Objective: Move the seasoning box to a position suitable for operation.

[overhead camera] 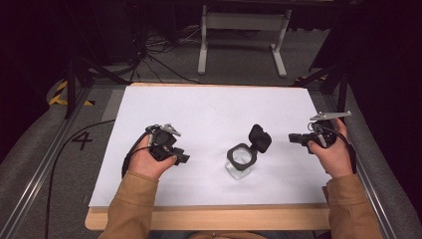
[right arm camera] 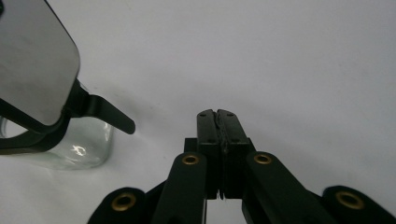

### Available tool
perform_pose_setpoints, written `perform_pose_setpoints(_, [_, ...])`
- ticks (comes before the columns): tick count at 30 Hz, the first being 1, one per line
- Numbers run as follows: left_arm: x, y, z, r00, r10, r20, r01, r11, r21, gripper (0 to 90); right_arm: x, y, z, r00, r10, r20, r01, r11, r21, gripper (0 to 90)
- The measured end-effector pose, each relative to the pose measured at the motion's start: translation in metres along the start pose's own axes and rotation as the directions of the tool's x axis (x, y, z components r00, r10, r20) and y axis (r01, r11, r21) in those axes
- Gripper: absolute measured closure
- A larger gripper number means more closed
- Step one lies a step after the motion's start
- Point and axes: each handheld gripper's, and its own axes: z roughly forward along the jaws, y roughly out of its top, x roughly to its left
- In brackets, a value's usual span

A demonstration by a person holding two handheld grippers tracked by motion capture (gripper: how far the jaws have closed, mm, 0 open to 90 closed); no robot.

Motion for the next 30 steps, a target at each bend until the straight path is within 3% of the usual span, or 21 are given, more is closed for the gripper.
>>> perform_pose_setpoints(7, [-0.004,0.004,-0.002,0.9997,0.019,0.017,-0.018,0.9997,-0.015,70.4,0.005,-0.001,0.0,0.996,-0.087,0.021,0.088,0.996,-0.02,90.0])
perform_pose_setpoints(11, [-0.009,0.007,-0.002,0.9994,0.029,0.02,-0.029,0.9995,-0.016,74.7,0.006,-0.001,-0.002,0.9983,-0.056,0.018,0.057,0.997,-0.05,90.0])
perform_pose_setpoints(14, [-0.017,0.011,0.002,0.9973,0.062,0.04,-0.061,0.9979,-0.024,78.2,0.009,0.0,-0.006,0.9973,-0.001,-0.074,-0.006,0.996,-0.091,90.0])
perform_pose_setpoints(16, [-0.025,0.015,0.006,0.9944,0.089,0.057,-0.088,0.9958,-0.025,80.1,0.012,0.001,-0.008,0.9971,-0.014,-0.074,0.007,0.995,-0.099,90.0])
perform_pose_setpoints(20, [-0.039,0.021,0.012,0.9893,0.136,0.052,-0.135,0.9903,-0.036,81.6,0.015,0.002,-0.009,0.9961,-0.024,-0.084,0.015,0.994,-0.108,90.0])
perform_pose_setpoints(21, [-0.048,0.024,0.017,0.9854,0.159,0.06,-0.157,0.9867,-0.043,81.6,0.015,0.002,-0.009,0.996,-0.027,-0.085,0.018,0.994,-0.107,90.0])
perform_pose_setpoints(23, [-0.051,0.026,0.02,0.9824,0.174,0.069,-0.171,0.9842,-0.048,83.6,0.017,0.002,-0.008,0.9958,-0.03,-0.086,0.021,0.994,-0.103,90.0])
perform_pose_setpoints(24, [-0.056,0.028,0.025,0.978,0.192,0.083,-0.188,0.9808,-0.052,84.0,0.018,0.002,-0.008,0.9955,-0.038,-0.087,0.029,0.994,-0.107,90.0])
perform_pose_setpoints(30, [-0.067,0.032,0.044,0.9725,0.2,0.12,-0.194,0.9793,-0.058,86.0,0.022,0.002,-0.008,0.9941,-0.047,-0.098,0.036,0.992,-0.118,90.0])
